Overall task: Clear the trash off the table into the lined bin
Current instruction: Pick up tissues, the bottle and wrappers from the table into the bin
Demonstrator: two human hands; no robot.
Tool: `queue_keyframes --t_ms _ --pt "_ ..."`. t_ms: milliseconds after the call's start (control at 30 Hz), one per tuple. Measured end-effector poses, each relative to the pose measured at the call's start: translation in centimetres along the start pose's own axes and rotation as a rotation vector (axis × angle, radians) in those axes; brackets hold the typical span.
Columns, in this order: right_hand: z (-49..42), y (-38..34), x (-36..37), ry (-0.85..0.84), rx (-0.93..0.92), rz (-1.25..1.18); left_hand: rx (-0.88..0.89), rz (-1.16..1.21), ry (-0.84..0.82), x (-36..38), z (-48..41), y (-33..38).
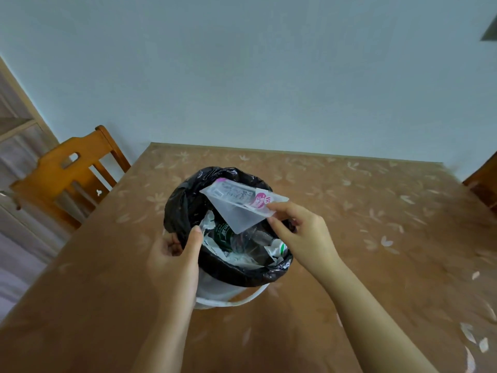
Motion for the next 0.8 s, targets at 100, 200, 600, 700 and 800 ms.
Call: queue_keyframes --t_ms 100,200,600,700,800 --pt "0.3 -1.5 1.3 -0.127 -0.036 0.026 -0.037 0.057 0.031 -1.4 0.1 -0.2" --pt "0.6 -2.8 1.5 -0.126 -0.052 0.041 -0.05 0.083 0.071 -3.1 0.0 -0.2" --pt "6.0 -7.0 2.5 0.078 -0.022 0.316 -0.033 0.14 0.077 -9.2 0.6 0.3" --pt "8.6 -7.1 2.3 0.138 0.029 0.419 -0.037 0.165 0.049 -10.1 1.6 0.3" --pt "11.3 -7.8 2.5 0.164 0.028 0.509 -0.037 0.17 0.035 -11.1 3.6 0.8"
Point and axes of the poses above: each hand's wrist, its own z-axis away from the middle knuckle, its own x-axis out of the palm, y = z × x, the point moved 6 cm from there along -z, towards the middle knuckle, and after that the axes turned 5 degrees about -y, right-handed, at the moved point
